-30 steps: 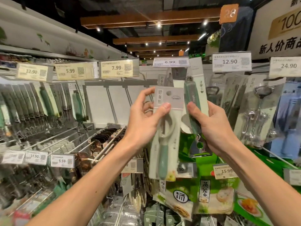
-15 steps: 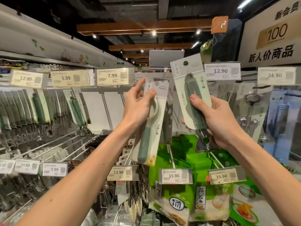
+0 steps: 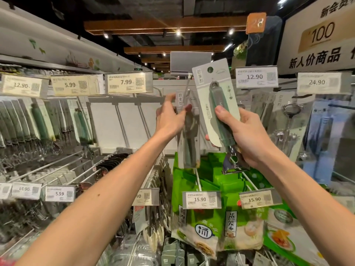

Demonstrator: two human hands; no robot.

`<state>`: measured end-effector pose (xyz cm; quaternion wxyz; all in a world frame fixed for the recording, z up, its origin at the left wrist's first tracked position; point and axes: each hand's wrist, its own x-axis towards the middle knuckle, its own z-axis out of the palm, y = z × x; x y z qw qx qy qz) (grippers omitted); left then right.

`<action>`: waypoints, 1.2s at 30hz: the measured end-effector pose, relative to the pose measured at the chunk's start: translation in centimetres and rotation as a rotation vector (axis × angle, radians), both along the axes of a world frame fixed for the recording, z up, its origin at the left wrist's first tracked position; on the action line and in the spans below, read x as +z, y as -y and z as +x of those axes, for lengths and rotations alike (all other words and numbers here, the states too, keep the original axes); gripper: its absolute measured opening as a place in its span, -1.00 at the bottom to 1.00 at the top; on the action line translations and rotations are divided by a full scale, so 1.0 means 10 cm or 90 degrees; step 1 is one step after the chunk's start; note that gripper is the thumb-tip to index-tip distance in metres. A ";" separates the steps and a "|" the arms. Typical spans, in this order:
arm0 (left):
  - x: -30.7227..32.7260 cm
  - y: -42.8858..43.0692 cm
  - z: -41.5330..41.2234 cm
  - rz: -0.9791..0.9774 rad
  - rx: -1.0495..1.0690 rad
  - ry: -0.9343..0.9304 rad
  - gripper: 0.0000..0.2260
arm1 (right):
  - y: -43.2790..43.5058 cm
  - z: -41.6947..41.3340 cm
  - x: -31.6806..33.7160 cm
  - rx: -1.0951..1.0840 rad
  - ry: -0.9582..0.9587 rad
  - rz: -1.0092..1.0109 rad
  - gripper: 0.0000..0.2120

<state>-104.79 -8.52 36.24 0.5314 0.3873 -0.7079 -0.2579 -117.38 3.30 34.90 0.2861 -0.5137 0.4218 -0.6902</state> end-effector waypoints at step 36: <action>-0.76 -0.52 1.63 0.145 -0.076 -0.223 -0.70 | 0.10 1.55 -0.80 -0.040 -0.392 0.010 -0.65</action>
